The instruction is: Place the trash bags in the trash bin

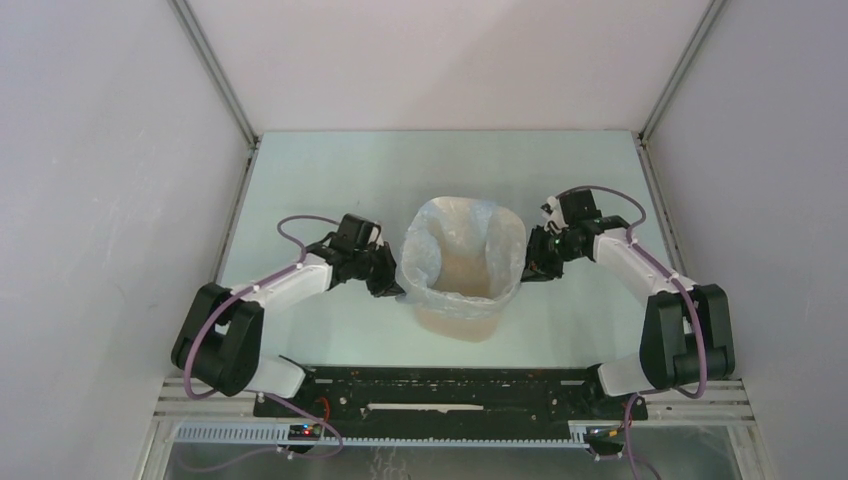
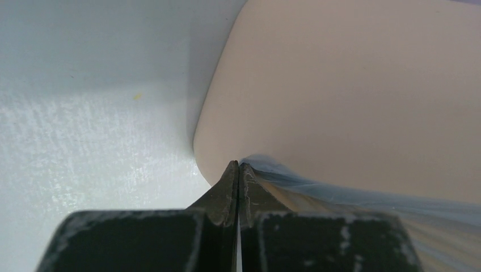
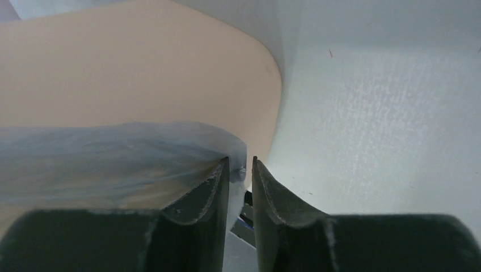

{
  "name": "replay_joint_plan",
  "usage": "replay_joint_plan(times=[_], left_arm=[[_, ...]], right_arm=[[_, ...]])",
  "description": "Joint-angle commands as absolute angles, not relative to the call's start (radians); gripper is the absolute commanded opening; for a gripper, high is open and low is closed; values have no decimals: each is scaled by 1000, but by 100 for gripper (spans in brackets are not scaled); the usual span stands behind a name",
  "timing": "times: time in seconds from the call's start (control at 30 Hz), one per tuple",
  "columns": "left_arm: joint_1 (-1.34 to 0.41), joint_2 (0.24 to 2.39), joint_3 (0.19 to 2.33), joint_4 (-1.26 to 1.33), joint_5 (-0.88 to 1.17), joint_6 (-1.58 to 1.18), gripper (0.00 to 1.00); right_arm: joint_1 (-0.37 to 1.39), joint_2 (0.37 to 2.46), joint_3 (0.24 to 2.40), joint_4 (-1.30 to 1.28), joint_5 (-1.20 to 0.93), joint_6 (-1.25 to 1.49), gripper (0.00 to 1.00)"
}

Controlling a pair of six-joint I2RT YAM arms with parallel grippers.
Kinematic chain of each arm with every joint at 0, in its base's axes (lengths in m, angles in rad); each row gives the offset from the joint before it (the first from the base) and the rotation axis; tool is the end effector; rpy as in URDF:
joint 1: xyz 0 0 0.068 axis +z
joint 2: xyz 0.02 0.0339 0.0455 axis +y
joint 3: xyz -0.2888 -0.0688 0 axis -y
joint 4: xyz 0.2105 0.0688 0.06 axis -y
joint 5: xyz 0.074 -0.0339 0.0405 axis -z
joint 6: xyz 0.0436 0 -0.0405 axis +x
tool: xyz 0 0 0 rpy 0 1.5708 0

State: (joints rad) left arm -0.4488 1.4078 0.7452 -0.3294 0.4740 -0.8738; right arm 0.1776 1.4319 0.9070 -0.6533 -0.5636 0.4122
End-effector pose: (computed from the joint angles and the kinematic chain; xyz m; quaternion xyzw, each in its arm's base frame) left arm 0.2055 -0.1211 0.2219 -0.1310 0.9248 -0.3480 0.0807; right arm 0.2269 0.0644 0.2435 0.0564 0.9420 0.3154 0.1000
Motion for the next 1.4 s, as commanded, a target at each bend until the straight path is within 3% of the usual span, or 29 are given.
replay_joint_plan(times=[0.0,0.13,0.27,0.4,0.5,0.67,0.77,0.93,1.13,1.37], left_arm=[[-487,1376,727,-309,470,-898,0],[-489,1366,737,-320,453,-897,6],[-473,1305,739,-360,428,-895,11],[-426,1228,713,-392,422,-887,20],[-395,1163,715,-433,412,-880,31],[-382,1038,761,-516,372,-883,57],[-382,975,752,-514,353,-909,71],[-410,981,662,-386,456,-1007,69],[-475,1055,660,-319,459,-1019,59],[-514,1087,696,-324,432,-1006,58]], right_arm=[[178,1444,1015,-681,-534,376,32],[182,1482,1060,-728,-529,363,38],[215,1435,1165,-961,-321,283,45],[193,1284,1183,-1072,-247,276,63],[167,1199,1204,-1135,-246,283,70],[116,1103,1210,-1176,-387,295,73],[125,1082,1152,-1075,-506,362,72],[165,1086,1009,-873,-691,524,66],[181,1047,795,-663,-695,595,61],[244,1153,611,-413,-631,649,57]])
